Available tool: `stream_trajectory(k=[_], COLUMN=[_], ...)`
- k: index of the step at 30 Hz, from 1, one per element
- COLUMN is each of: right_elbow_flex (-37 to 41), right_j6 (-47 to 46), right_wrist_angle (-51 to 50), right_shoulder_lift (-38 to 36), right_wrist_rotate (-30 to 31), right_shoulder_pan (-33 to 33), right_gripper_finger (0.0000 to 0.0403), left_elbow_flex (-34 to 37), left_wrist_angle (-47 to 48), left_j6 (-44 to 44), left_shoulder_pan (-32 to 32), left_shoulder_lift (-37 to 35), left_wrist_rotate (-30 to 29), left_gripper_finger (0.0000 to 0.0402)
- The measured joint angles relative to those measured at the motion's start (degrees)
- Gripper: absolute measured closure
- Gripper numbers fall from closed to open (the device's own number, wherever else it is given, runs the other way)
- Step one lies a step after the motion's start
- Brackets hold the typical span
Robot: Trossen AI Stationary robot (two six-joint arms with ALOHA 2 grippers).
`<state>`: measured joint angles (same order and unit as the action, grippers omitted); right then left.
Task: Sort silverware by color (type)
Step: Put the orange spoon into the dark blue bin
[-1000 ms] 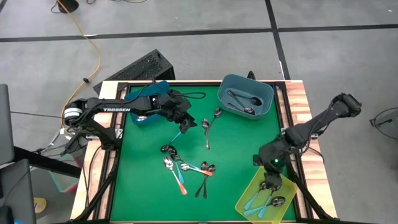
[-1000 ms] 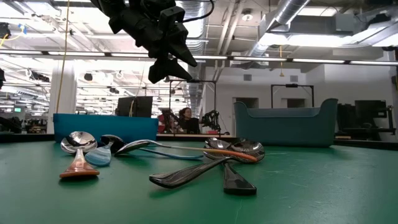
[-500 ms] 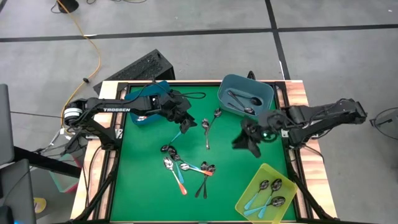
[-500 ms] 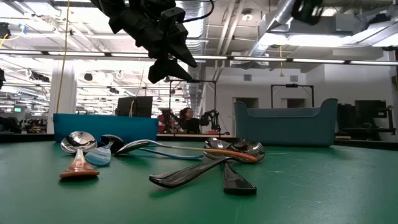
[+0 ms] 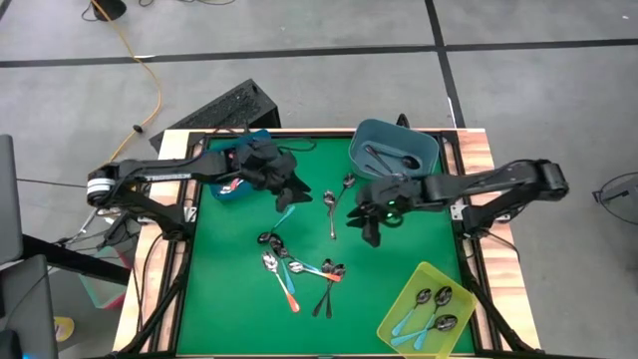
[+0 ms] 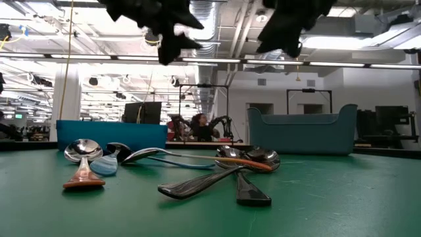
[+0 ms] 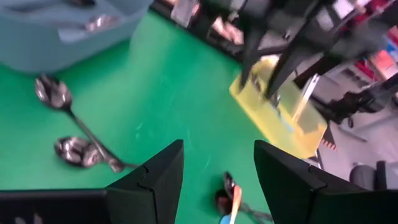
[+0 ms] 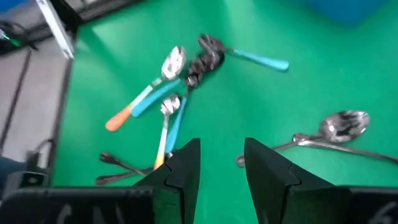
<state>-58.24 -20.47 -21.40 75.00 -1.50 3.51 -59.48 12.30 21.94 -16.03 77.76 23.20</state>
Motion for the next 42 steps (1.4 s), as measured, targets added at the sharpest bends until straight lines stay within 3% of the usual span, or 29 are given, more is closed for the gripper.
stream_trajectory(k=[4, 8, 16, 22, 29, 33, 42], right_elbow_flex=[0.0, 0.0, -1.33, -5.06, -13.81, -16.85, -17.16], right_j6=[-0.74, -10.5, -21.28, -25.96, -22.94, -23.98, -38.11], right_wrist_angle=[3.82, 4.42, 3.33, -2.84, -16.48, -19.55, -24.29], right_shoulder_lift=[6.1, 11.57, 19.22, 20.96, 20.94, 20.83, 21.49], right_wrist_rotate=[0.35, 3.29, 4.54, 10.08, 19.59, 20.14, 19.92], right_shoulder_pan=[-0.83, -2.42, -3.19, -3.1, -3.15, -3.68, -3.98], right_gripper_finger=[0.0265, 0.0265, 0.0265, 0.0265, 0.0265, 0.0265, 0.0265], left_elbow_flex=[0.0, -0.02, -0.02, -0.02, -0.04, -0.04, -0.04], left_wrist_angle=[0.19, 0.34, 1.03, 2.81, 5.95, 9.37, 16.87], left_j6=[0.61, 1.22, 1.31, 1.98, -2.13, -2.68, -2.41], left_shoulder_pan=[0.07, 1.07, 5.07, 9.02, 12.73, 13.73, 14.25], left_shoulder_lift=[-5.13, -10.39, -18.74, -23.67, -30.62, -34.67, -43.25], left_wrist_rotate=[-2.85, -7.29, -15.13, -18.28, -23.55, -28.05, -33.12], left_gripper_finger=[0.0223, 0.0223, 0.0223, 0.0223, 0.0223, 0.0223, 0.0223])
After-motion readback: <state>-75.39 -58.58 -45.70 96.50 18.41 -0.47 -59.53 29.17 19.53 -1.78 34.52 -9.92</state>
